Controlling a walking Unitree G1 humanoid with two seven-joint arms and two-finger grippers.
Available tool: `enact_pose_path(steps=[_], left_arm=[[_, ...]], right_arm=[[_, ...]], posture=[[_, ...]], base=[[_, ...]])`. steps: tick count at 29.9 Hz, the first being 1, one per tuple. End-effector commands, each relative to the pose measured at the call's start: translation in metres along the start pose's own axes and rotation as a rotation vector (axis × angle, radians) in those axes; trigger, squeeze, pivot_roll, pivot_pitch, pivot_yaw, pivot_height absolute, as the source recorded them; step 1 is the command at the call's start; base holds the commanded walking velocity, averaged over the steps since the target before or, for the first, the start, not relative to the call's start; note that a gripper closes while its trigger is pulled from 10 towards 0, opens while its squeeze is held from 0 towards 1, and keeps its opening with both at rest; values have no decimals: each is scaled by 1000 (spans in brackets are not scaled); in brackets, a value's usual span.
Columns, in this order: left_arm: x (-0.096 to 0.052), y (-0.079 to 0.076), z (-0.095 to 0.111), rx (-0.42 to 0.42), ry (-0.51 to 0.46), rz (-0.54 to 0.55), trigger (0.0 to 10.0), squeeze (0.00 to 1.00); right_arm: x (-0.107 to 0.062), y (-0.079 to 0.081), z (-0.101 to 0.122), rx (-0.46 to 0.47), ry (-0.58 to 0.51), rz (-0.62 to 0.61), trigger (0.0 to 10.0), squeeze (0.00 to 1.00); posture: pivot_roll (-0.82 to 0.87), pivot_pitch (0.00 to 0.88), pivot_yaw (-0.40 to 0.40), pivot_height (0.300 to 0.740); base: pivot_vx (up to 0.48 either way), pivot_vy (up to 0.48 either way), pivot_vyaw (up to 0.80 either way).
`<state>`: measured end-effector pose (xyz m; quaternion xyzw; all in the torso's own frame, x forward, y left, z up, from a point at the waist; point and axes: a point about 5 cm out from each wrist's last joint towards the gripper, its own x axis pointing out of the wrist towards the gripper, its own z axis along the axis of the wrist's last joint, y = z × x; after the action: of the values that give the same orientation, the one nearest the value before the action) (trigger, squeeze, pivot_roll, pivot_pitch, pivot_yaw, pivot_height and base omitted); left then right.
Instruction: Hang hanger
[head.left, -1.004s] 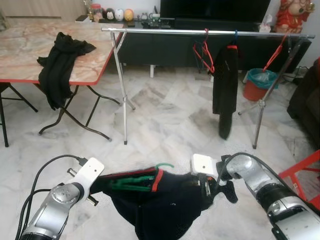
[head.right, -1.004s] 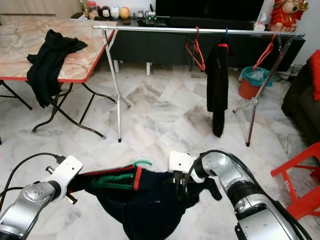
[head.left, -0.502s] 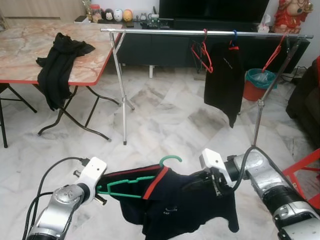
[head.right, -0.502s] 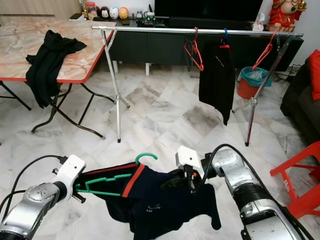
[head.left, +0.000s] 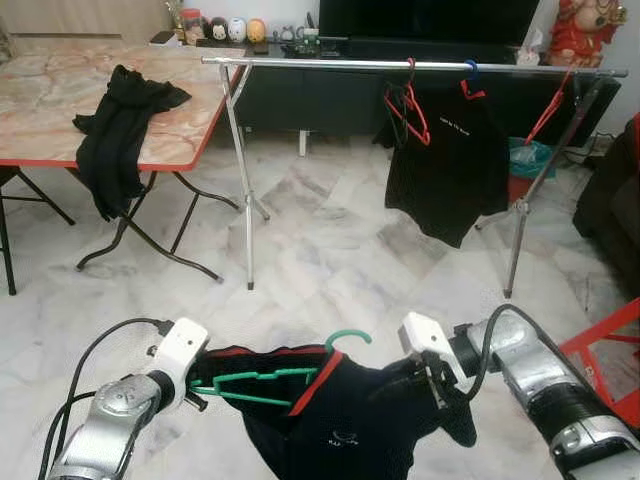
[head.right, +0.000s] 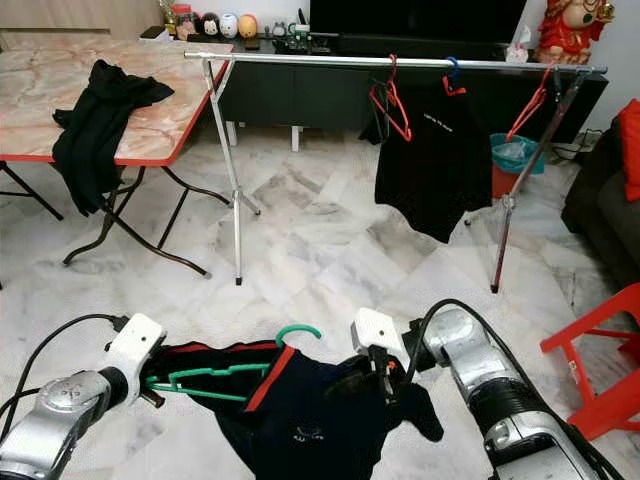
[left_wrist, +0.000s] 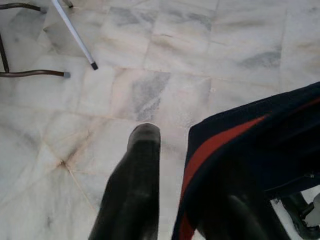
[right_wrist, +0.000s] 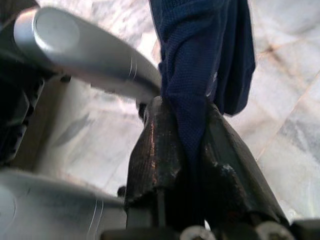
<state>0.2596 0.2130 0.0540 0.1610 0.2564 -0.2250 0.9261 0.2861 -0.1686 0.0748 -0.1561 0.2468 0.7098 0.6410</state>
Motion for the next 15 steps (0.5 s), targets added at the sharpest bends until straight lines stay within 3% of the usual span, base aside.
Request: enact_pose_path(steps=[1, 6, 15], left_arm=[[-2, 3, 12, 41, -48, -10, 10000, 1000], [-5, 2, 15, 73, -63, -56, 10000, 1000], [-20, -7, 16, 159, -79, -262, 10000, 1000]], right_arm=[[-2, 2, -3, -30, 68, 16, 0, 0], [-3, 3, -8, -31, 128, 12, 0, 0], [-1, 3, -12, -35, 164, 2, 0, 0]], posture=[[99, 0, -32, 740], [98, 0, -33, 740], [99, 0, -36, 740]], base=[[0, 0, 0], [0, 0, 0], [0, 0, 0]])
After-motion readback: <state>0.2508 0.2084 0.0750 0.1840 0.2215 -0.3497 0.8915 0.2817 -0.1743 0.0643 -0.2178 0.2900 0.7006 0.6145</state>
